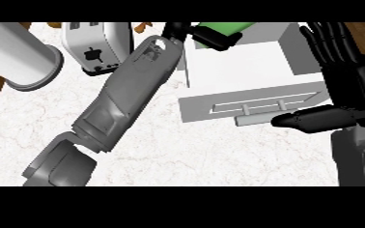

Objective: Pick up the cup, place it into the drawer and close the drawer

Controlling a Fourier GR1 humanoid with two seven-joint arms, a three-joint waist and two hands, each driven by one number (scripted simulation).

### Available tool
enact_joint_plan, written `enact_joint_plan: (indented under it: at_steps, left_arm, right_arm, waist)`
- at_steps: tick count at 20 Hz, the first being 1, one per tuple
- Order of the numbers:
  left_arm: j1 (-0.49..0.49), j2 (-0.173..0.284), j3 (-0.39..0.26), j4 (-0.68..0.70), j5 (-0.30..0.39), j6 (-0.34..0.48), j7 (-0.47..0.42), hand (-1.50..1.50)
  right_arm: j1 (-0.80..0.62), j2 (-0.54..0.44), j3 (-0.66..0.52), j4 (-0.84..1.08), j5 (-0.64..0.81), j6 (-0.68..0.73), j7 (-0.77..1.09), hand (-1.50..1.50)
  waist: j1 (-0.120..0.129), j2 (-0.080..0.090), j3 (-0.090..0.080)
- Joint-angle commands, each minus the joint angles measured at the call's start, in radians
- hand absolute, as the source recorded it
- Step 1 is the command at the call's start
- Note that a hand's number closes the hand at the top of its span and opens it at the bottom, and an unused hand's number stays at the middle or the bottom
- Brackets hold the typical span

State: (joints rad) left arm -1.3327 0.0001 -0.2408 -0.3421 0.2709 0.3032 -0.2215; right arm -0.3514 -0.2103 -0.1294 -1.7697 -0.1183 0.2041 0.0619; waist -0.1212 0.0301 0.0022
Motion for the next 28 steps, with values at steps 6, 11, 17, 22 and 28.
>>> enact_joint_plan:
  at_steps: [6,11,17,22,28]
  left_arm:
    - [0.025,0.000,-0.119,0.049,0.053,-0.035,0.007,-1.50]
    - [0.073,0.000,-0.084,0.004,0.151,-0.016,-0.080,-1.50]
    - [0.067,0.000,-0.049,-0.077,0.278,-0.063,-0.179,-1.50]
    - [0.061,0.000,-0.023,-0.077,0.345,-0.010,-0.232,-1.50]
    - [0.057,0.000,-0.011,-0.042,0.374,-0.006,-0.268,-1.50]
  right_arm:
    - [-0.047,-0.008,0.017,0.005,-0.031,0.038,0.011,-1.50]
    - [-0.054,0.021,0.087,-0.006,-0.121,0.129,0.026,-1.50]
    - [-0.054,0.022,0.213,-0.011,-0.215,0.293,0.051,1.50]
    - [-0.019,-0.129,0.300,-0.019,-0.159,0.442,0.154,1.50]
    - [0.015,-0.175,0.358,-0.024,0.143,0.387,0.130,-1.50]
  waist:
    - [-0.076,0.021,0.000]
    - [-0.099,0.030,-0.001]
    - [-0.079,0.015,-0.002]
    - [-0.044,-0.001,-0.003]
    - [0.042,-0.011,-0.001]
